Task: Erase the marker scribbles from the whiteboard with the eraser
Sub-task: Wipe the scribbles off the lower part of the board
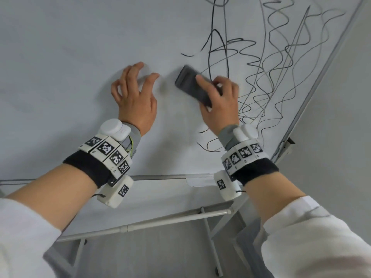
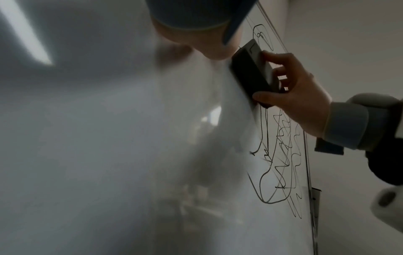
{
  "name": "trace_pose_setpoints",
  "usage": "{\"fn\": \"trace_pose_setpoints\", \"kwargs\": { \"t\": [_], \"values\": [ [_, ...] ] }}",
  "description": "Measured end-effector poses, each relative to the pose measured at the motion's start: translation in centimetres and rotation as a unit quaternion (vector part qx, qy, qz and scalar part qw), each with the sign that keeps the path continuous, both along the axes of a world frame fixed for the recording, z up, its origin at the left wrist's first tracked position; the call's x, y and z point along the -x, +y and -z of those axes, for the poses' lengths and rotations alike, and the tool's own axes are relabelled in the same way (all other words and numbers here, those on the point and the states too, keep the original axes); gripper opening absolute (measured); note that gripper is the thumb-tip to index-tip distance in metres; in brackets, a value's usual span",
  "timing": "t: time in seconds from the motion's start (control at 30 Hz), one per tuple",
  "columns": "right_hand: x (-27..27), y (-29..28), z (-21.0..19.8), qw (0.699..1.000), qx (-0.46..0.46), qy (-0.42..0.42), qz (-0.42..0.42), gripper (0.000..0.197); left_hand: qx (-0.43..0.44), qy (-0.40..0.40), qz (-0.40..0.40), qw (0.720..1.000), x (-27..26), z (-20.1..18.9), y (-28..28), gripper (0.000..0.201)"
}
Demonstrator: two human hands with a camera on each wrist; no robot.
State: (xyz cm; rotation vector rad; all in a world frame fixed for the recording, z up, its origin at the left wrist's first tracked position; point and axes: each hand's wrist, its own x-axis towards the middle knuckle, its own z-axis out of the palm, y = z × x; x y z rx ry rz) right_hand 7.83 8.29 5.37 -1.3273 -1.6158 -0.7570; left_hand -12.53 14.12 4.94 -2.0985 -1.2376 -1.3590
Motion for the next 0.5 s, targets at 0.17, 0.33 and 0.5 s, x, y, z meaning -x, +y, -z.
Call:
{"fn": "trace_pose_setpoints", "kwargs": {
  "t": [0.17,0.33,0.5],
  "values": [
    [0.3,0.1,-0.9,0.999,-0.025,0.014,0.016,0.064,0.0,0.003,0.001,1.0,0.1,-1.0,0.0,0.052],
    [1.0,-0.4,2.5,0.996,0.035,-0.082,-0.029,0.063,0.007,0.001,0.013,1.0,-0.3,-1.7,0.1,0.053],
    [0.0,0.0,-0.6,0.998,0.019,-0.059,-0.005,0.064,-0.001,-0.002,0.011,1.0,-0.3,-2.2,0.7,0.051]
  ]
}}
